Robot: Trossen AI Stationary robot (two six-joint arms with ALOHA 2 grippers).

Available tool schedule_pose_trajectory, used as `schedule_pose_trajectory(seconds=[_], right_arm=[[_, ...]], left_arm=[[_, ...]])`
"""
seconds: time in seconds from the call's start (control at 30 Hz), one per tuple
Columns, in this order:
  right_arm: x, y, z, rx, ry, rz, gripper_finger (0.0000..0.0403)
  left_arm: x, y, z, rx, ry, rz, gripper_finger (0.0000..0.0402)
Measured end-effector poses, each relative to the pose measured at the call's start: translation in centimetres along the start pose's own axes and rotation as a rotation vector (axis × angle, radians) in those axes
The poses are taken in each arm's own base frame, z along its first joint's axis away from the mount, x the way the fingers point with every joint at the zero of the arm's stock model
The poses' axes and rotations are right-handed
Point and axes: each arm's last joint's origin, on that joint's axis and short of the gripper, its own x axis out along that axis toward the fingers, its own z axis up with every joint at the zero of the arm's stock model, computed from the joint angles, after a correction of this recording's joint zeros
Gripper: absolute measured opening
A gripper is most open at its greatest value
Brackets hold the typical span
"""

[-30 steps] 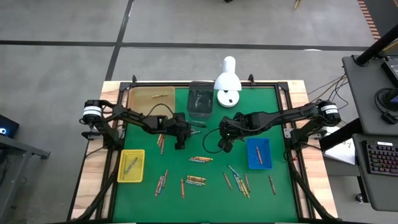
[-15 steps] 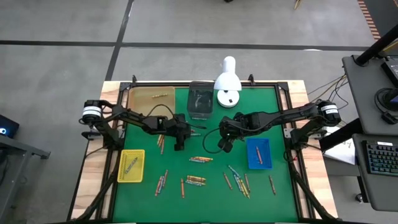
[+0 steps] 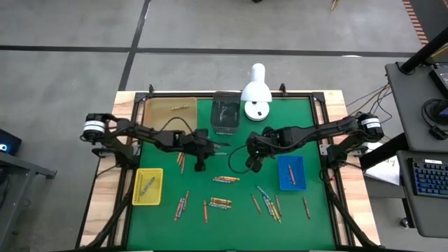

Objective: Sort crayons
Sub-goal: Put the blue crayon into the yellow bin

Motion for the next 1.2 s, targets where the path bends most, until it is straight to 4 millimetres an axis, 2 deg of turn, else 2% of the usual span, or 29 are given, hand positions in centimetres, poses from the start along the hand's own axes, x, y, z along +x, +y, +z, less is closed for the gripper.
schedule_pose_trajectory(seconds=[0.27,0.37,0.5,0.6,0.7,0.8,0.9,1.03,1.2], right_arm=[[-0.1,0.8,-0.4,-0.026,-0.008,0.019,0.0118],[-0.1,1.0,-0.5,-0.032,-0.007,0.022,0.0118],[-0.1,1.0,-0.5,-0.033,-0.012,0.025,0.0118],[-0.1,1.0,-0.4,-0.038,-0.017,0.027,0.0118],[-0.1,1.1,-0.3,-0.033,-0.036,0.039,0.0118],[-0.1,1.2,-0.2,-0.031,-0.045,0.044,0.0118],[-0.1,1.2,-0.1,-0.03,-0.05,0.047,0.0118],[-0.1,1.2,-0.1,-0.033,-0.05,0.047,0.0118],[-0.1,1.2,-0.1,-0.049,-0.051,0.047,0.0118]], left_arm=[[-3.5,-1.2,2.0,0.018,-0.114,-0.024,0.0],[-5.8,-2.0,2.5,-0.013,-0.142,-0.048,0.0],[-9.6,-3.1,3.0,-0.144,-0.108,-0.102,0.0],[-12.6,-4.2,3.4,-0.279,0.002,-0.148,0.0],[-15.6,-5.4,3.3,-0.478,0.216,-0.144,0.0],[-18.4,-6.7,2.7,-0.645,0.468,-0.055,0.0],[-20.2,-8.3,1.3,-0.689,0.711,0.097,0.0],[-21.0,-10.2,-0.5,-0.755,0.957,0.202,0.0],[-19.9,-11.9,-1.4,-0.79,0.999,0.234,0.0]])
